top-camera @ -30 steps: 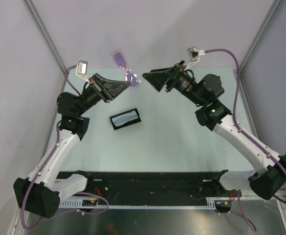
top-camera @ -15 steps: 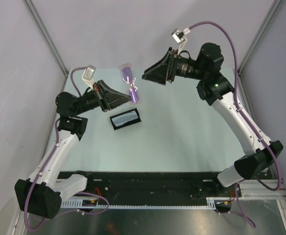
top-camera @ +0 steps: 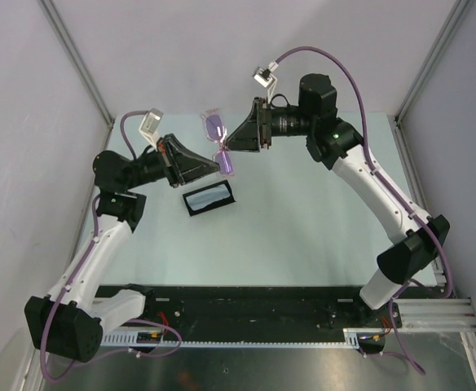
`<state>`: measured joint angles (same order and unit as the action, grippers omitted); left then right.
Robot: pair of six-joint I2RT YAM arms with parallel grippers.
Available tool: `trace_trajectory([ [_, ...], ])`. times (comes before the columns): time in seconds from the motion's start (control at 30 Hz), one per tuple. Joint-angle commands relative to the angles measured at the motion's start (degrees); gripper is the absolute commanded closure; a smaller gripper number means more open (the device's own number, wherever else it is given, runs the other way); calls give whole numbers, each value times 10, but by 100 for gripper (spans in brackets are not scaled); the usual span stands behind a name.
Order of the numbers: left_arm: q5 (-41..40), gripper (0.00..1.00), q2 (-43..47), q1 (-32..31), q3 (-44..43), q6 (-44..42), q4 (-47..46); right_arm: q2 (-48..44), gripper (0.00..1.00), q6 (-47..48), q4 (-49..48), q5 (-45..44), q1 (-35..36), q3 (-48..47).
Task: Organize the sunglasses
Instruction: Pass from the left arm to the right
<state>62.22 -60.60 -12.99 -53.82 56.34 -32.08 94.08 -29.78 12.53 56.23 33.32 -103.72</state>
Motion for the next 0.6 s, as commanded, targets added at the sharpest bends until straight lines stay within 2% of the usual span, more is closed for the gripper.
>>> trace_trajectory([
  [0.0,-3,100,-4,2,-24,-17,-4,-21,53,44,13,-22,1,-35],
  [0.07,-12,100,-6,4,-24,-18,-1,-35,48,60,36,-49,-6,-40],
  [0.13,-13,100,-7,4,-26,-20,1,-43,39,73,43,-80,-19,-37],
  [0.2,-11,100,-8,4,-29,-20,1,-52,37,73,43,-91,-31,-30],
  [0.27,-9,100,-9,5,-30,-22,2,-58,37,72,38,-88,-43,-23],
  [0.4,-11,100,-12,5,-31,-23,4,-71,44,67,14,-56,-47,-11],
  [0.57,-14,100,-14,5,-31,-23,5,-56,48,55,-12,-2,-11,-16],
])
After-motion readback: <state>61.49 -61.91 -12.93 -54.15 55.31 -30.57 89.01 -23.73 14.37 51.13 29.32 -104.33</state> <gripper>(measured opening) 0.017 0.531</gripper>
